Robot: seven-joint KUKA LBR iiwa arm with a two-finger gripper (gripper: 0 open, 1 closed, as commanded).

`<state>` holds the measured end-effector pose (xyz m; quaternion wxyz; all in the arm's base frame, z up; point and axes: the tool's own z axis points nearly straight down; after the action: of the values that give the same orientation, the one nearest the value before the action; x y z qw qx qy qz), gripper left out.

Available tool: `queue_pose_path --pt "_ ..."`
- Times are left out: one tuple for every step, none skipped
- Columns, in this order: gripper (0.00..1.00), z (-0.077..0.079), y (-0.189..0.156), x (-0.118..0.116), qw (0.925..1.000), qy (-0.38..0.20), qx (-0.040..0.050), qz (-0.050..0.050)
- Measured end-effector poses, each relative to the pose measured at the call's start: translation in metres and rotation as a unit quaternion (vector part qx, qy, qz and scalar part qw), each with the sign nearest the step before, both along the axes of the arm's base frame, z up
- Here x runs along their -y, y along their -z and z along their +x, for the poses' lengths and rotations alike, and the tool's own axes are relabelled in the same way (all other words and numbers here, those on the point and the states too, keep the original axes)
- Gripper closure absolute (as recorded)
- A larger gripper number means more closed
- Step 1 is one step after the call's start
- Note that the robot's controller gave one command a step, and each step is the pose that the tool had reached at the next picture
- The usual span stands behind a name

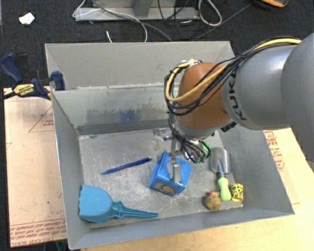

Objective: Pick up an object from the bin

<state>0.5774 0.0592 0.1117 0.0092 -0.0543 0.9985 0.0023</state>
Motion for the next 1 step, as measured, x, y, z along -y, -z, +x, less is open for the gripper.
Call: queue_pose_path --pt "0.0 0.0 0.0 0.0 1.0 0.0 0.0 0.0"
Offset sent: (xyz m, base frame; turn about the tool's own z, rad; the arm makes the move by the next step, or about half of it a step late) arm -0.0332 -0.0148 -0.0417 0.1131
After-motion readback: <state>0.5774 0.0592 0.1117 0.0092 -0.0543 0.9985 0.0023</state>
